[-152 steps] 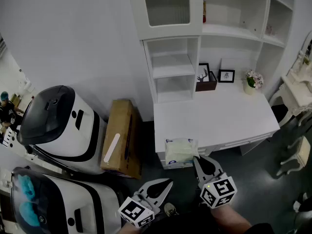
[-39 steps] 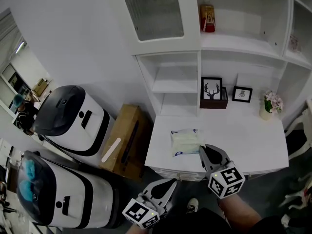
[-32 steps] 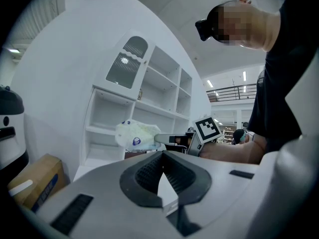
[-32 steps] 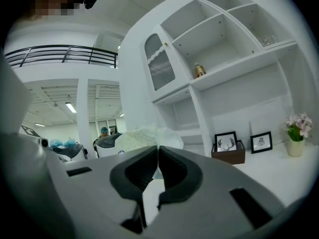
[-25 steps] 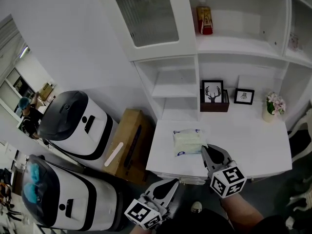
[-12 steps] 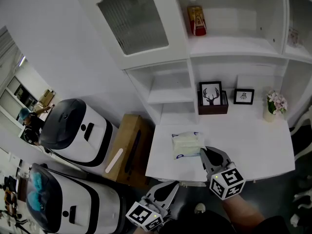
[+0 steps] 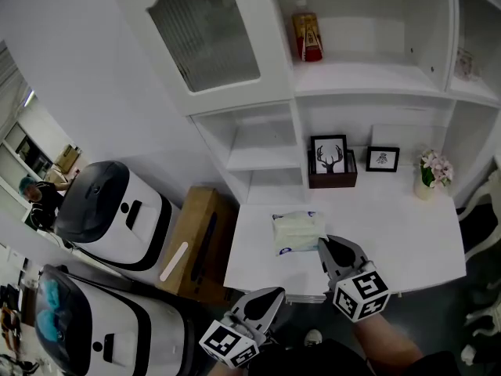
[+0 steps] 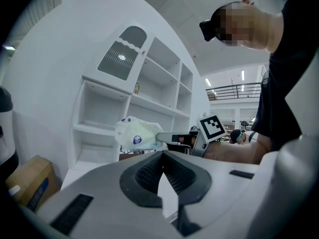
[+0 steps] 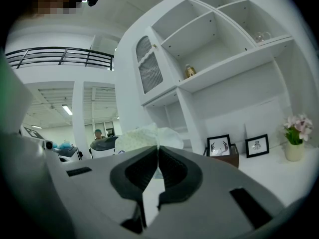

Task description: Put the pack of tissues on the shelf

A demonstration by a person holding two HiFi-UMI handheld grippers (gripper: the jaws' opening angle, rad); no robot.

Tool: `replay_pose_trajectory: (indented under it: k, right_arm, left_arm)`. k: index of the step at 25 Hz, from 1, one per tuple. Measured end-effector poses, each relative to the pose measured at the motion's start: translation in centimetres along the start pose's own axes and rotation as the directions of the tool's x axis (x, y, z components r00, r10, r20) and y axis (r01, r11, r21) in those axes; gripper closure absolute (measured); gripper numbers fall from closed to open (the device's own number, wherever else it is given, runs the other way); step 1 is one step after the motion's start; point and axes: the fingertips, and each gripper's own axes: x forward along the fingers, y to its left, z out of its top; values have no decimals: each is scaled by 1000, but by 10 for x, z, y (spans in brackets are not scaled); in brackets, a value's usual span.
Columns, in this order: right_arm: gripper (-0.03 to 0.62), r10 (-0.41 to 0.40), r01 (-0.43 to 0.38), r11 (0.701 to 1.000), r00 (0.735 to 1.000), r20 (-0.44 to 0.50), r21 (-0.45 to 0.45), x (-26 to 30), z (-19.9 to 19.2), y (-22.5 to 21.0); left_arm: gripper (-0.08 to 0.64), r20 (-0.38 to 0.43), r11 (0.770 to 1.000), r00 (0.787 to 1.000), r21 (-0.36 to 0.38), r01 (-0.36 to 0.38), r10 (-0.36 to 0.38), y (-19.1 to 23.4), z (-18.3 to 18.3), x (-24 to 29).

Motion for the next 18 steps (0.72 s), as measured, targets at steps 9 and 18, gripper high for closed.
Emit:
replay_pose_trajectory:
  k: [9, 18]
  right_arm:
    - [584, -17, 16, 1000, 1000, 15, 18, 7, 3, -1]
    - [583, -43, 43, 999, 999, 22, 4, 15, 7, -2]
  left_arm:
    - [555, -6, 999, 1000, 46, 26, -26, 1, 10, 2]
    - [555, 11, 997, 998, 42, 64, -65, 13, 18, 9]
